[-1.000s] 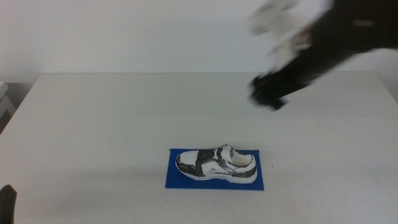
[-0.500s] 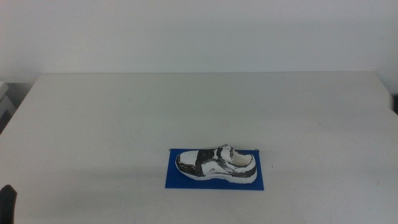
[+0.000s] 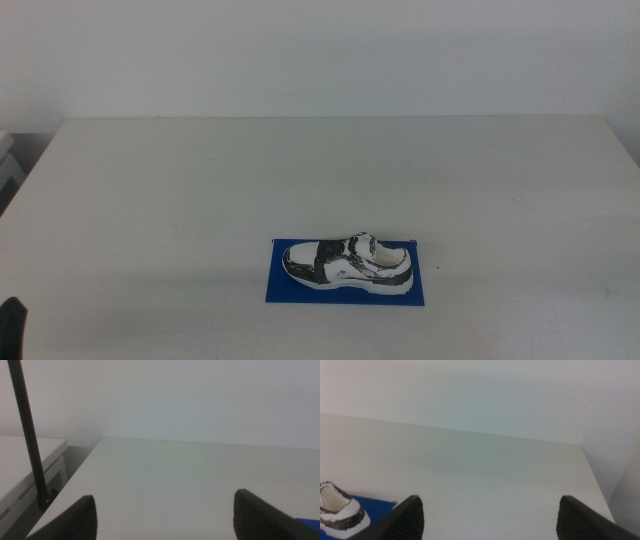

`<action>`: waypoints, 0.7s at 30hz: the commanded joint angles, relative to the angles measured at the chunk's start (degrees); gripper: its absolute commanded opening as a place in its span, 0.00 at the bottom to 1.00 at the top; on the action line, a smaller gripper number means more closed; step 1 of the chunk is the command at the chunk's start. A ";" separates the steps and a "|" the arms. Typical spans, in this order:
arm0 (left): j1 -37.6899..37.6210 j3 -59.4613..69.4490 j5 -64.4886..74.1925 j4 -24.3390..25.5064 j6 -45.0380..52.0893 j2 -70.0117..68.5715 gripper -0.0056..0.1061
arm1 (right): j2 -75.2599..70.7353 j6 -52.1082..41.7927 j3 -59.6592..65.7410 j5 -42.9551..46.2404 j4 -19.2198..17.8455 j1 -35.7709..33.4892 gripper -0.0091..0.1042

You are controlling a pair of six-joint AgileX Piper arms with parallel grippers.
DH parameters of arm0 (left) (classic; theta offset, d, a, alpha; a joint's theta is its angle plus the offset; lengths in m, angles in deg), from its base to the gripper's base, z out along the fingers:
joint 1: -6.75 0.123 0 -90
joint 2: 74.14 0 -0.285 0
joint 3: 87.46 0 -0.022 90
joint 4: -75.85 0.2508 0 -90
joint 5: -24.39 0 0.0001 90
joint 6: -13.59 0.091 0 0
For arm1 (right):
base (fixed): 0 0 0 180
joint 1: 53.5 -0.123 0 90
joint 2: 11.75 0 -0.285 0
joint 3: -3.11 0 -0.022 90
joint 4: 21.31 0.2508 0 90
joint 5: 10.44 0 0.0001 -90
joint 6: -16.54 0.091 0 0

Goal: Use one arm to grab the shoe from the table and place it on the mat.

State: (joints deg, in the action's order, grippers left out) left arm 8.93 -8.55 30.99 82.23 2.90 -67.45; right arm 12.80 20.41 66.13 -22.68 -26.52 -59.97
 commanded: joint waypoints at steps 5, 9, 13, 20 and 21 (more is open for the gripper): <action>-0.27 0.29 -4.66 -0.22 -0.17 -0.39 0.89 | -2.50 -0.51 3.47 5.04 -0.80 0.47 0.79; -0.27 0.29 -4.66 -0.22 -0.17 -0.39 0.89 | -7.24 -0.51 7.97 4.97 -1.03 0.47 0.79; -0.27 0.29 -4.66 -0.22 -0.17 -0.39 0.89 | -13.66 -0.51 10.43 4.95 -0.03 0.47 0.79; -0.27 0.29 -4.73 -0.22 -0.17 -0.36 0.89 | -18.74 -0.51 14.84 5.18 0.24 0.47 0.79; -0.27 0.29 -4.67 -0.22 -0.17 -0.36 0.89 | -18.90 -0.51 15.81 5.18 0.24 0.47 0.79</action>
State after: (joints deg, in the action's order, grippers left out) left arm 8.93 -8.55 30.96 82.23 2.90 -67.45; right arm -4.56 20.41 81.78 -22.25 -26.11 -59.97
